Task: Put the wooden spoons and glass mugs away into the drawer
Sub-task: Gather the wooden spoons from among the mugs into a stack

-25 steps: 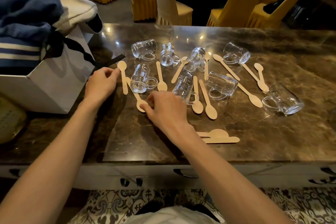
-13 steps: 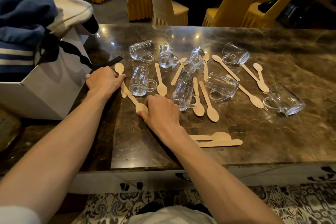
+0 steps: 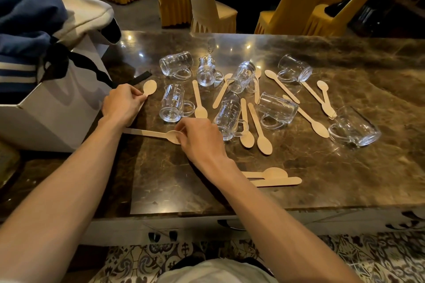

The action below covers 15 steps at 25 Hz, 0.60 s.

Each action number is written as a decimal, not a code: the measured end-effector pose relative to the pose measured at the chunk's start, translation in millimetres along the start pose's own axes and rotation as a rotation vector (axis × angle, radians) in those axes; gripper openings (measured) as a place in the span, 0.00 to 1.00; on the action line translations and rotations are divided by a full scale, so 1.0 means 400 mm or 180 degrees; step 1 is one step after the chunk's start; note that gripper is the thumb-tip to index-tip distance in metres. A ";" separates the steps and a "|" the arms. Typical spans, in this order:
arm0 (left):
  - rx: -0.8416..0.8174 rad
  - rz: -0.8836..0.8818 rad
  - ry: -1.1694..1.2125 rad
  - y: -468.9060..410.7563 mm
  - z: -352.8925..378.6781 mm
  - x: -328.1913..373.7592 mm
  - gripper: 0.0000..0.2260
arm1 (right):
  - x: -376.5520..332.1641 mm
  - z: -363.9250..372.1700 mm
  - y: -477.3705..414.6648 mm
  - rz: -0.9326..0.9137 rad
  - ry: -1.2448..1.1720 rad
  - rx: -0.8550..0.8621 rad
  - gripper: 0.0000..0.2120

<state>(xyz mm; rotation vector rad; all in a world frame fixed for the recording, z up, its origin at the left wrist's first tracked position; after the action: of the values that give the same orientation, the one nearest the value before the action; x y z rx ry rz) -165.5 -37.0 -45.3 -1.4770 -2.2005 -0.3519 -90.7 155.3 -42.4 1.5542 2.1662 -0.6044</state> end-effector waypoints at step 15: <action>0.0364 0.0869 0.0952 0.129 -0.083 0.065 0.07 | 0.083 -0.151 0.080 0.0152 -0.0461 0.0371 0.07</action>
<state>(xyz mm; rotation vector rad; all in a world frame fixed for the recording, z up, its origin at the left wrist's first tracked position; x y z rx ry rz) -118.6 -11.1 -5.8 -1.5271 -1.7333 -0.3251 -74.5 224.1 -14.6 1.5646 2.0129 -0.8146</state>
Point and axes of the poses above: each hand's wrist, its own y-axis away from the middle knuckle, its own z-axis out of the palm, x = y × z, the point moved 1 cm from there along -y, towards the middle knuckle, and after that the axes turned 1 degree about -y, right-handed, at the moved point
